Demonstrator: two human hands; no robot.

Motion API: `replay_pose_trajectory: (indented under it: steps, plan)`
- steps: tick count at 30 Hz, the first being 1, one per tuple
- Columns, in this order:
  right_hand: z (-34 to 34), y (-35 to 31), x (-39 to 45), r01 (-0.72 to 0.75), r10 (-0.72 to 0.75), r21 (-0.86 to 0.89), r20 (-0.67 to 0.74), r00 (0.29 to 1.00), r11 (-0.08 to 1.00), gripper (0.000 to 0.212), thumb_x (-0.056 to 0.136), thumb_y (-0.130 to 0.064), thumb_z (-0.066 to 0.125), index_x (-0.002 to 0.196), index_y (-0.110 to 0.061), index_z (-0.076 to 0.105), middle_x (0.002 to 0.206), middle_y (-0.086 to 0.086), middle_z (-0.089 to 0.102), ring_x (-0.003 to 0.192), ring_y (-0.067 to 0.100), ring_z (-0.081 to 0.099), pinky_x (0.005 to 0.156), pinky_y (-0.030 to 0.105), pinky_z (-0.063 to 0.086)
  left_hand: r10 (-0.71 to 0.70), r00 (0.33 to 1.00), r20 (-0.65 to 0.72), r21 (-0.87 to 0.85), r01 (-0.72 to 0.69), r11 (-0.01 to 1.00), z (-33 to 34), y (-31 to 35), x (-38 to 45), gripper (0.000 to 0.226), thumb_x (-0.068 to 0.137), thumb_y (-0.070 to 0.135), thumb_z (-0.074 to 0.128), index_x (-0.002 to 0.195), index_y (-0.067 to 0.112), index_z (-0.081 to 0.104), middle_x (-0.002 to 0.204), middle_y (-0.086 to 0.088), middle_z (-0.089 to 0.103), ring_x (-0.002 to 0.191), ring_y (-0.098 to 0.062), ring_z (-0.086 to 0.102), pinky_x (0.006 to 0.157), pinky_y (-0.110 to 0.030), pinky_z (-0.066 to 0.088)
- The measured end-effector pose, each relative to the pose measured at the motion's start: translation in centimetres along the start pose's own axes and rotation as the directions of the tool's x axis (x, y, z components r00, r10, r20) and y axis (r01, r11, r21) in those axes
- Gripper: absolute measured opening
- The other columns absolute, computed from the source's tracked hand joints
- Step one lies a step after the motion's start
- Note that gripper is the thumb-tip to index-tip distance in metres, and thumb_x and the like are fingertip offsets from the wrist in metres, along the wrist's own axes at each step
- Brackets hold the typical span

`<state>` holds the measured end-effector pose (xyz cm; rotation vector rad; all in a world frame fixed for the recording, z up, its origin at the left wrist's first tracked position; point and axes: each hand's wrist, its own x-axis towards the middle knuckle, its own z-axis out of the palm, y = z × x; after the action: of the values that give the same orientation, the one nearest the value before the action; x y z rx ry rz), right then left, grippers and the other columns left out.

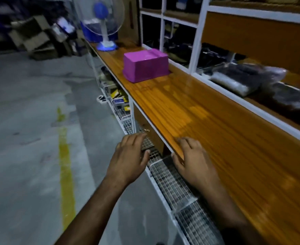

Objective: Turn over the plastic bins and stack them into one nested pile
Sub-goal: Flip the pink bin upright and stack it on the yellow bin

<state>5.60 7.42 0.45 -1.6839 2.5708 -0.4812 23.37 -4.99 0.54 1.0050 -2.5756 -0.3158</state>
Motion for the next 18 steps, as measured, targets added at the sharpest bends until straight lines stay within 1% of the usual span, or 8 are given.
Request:
replay_pose_trajectory:
  steps: [2,5,7,11,14,16,18]
  plan:
    - [0.9,-1.2,5.3,0.032,-0.032,-0.023,-0.002,0.999,0.999,0.059,0.097,-0.051,0.042,0.148,-0.024,0.034,0.148,-0.001,0.043,0.135,0.015,0.038,0.110,0.038,0.040,-0.027,1.000,-0.013,0.011,0.027,1.000,-0.3,-3.0,3.7,0.053,0.096,0.042,0.048,0.145,0.024,0.039,0.145,0.001,0.048,0.133,-0.020,0.039,0.107,-0.040,0.038]
    - [2.1,-2.9,12.4,0.034,-0.034,-0.031,0.009,0.999,0.999,0.057,0.097,-0.049,0.043,0.147,-0.024,0.035,0.148,0.000,0.043,0.136,0.017,0.038,0.108,0.041,0.042,-0.049,0.999,-0.024,0.021,0.049,0.999,-0.4,-7.8,8.9,0.053,0.096,0.042,0.048,0.145,0.025,0.038,0.145,0.002,0.048,0.132,-0.019,0.039,0.105,-0.038,0.037]
    - [3.5,-4.0,17.3,0.037,-0.036,-0.032,0.019,0.999,0.999,0.056,0.097,-0.047,0.044,0.147,-0.023,0.036,0.148,0.000,0.043,0.136,0.017,0.037,0.108,0.039,0.041,-0.044,0.999,-0.014,0.013,0.044,0.999,-0.2,-11.6,13.0,0.054,0.097,0.042,0.047,0.147,0.026,0.036,0.146,0.003,0.047,0.133,-0.018,0.038,0.106,-0.038,0.037]
    - [6.3,-6.3,26.5,0.030,-0.031,-0.047,-0.015,0.999,0.998,0.054,0.096,-0.044,0.047,0.144,-0.020,0.040,0.143,0.002,0.047,0.129,0.021,0.042,0.102,0.038,0.044,0.016,1.000,-0.014,0.009,-0.016,1.000,0.1,-19.2,21.9,0.055,0.097,0.043,0.048,0.147,0.024,0.037,0.143,0.001,0.050,0.131,-0.019,0.040,0.105,-0.038,0.040]
    - [7.4,-8.9,33.1,-0.026,0.024,-0.034,-0.045,0.999,0.999,0.055,0.094,-0.044,0.046,0.143,-0.021,0.041,0.142,0.001,0.047,0.127,0.022,0.043,0.098,0.039,0.046,0.061,0.998,0.007,-0.019,-0.061,0.998,-0.5,-24.1,28.8,0.054,0.097,0.042,0.048,0.146,0.024,0.039,0.137,0.000,0.055,0.127,-0.020,0.043,0.101,-0.038,0.042]
    - [7.5,-10.6,36.8,-0.056,0.056,-0.005,-0.081,0.995,0.998,0.056,0.092,-0.046,0.044,0.143,-0.023,0.040,0.142,-0.001,0.046,0.126,0.020,0.043,0.097,0.038,0.047,0.110,0.994,0.013,-0.037,-0.109,0.993,-1.3,-26.2,33.1,0.054,0.096,0.041,0.048,0.146,0.023,0.040,0.136,0.000,0.056,0.126,-0.021,0.043,0.100,-0.038,0.041]
    - [7.3,-11.7,40.8,-0.095,0.095,0.001,-0.117,0.989,0.995,0.053,0.093,-0.045,0.047,0.141,-0.024,0.041,0.140,-0.002,0.047,0.124,0.019,0.044,0.095,0.036,0.047,0.167,0.986,0.023,-0.031,-0.166,0.986,-2.2,-28.4,37.8,0.054,0.096,0.041,0.050,0.146,0.020,0.041,0.135,-0.002,0.056,0.126,-0.022,0.043,0.100,-0.038,0.041]
